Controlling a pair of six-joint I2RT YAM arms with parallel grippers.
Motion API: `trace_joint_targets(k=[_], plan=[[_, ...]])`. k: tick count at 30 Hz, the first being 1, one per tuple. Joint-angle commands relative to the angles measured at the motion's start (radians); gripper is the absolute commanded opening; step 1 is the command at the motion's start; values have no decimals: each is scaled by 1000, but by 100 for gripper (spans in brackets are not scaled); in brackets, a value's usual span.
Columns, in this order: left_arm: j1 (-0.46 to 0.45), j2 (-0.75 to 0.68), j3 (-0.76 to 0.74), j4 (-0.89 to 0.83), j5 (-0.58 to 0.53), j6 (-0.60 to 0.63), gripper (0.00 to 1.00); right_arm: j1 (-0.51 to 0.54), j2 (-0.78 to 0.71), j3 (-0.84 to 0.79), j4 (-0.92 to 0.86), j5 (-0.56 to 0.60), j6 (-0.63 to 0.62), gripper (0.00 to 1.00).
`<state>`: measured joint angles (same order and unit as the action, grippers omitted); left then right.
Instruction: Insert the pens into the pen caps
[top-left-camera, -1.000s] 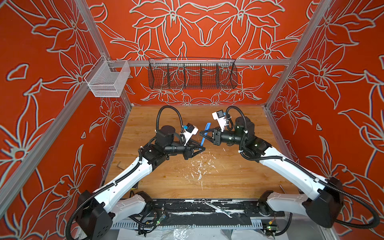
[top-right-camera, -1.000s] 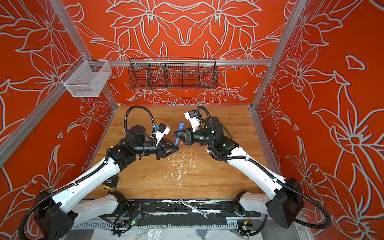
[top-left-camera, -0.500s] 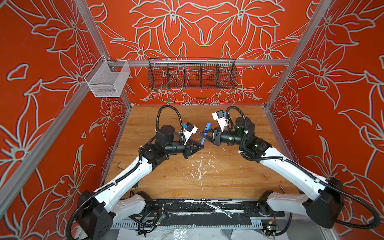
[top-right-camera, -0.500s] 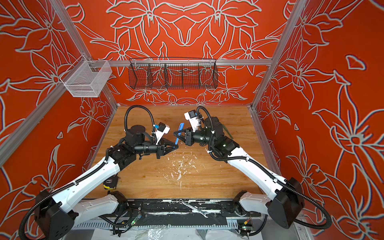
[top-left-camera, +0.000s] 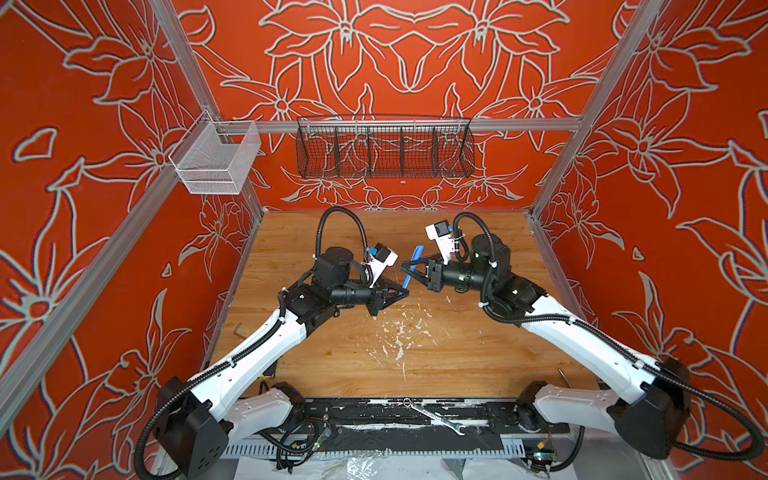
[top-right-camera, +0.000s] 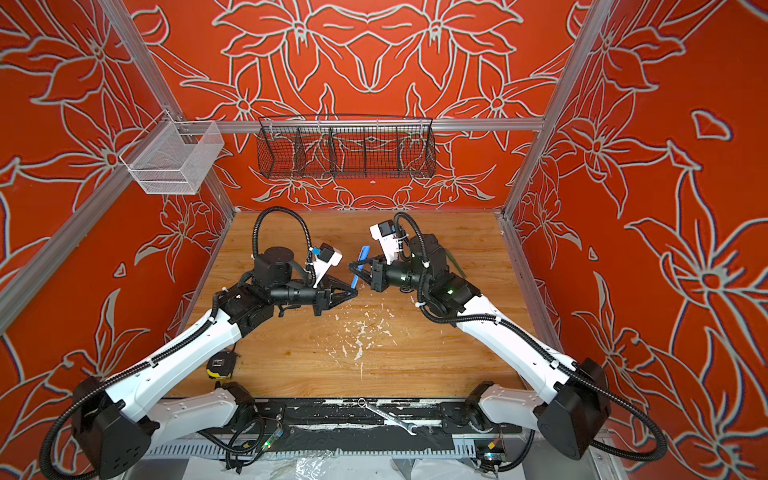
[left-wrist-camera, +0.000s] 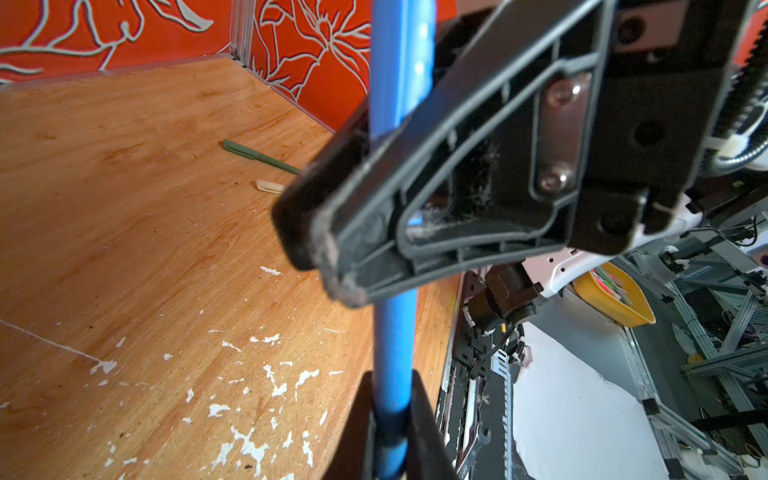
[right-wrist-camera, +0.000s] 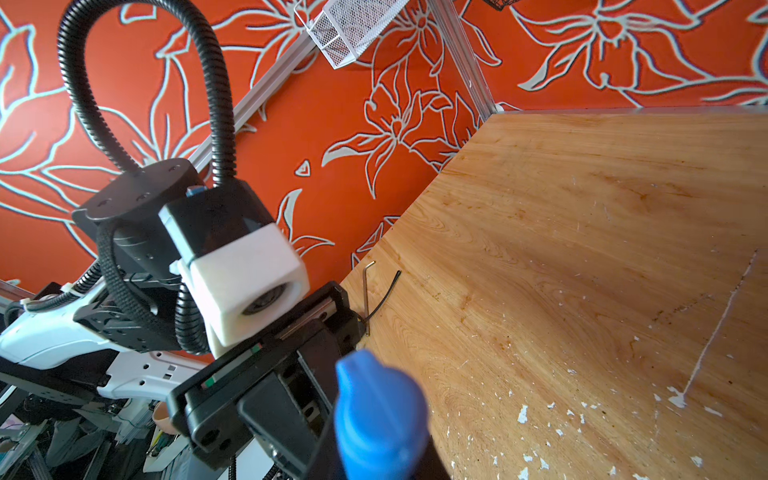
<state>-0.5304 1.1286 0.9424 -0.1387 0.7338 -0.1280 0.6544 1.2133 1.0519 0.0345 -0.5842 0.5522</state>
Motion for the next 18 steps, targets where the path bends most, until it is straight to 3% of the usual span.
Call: trace_joint_targets(k=[1,2,6,18], plan=[[7,-1,2,37,13,-5,15,-1,15,20,-63,9,-42,0],[7,0,4,36,13,-8,27,-1,17,20,-62,10,-41,0],[7,-8,0,25,17,-5,40,-1,20,26,-71,16,-49,0],[7,0,2,15,56,-4,43,-1,1,14,-20,18,-29,0]])
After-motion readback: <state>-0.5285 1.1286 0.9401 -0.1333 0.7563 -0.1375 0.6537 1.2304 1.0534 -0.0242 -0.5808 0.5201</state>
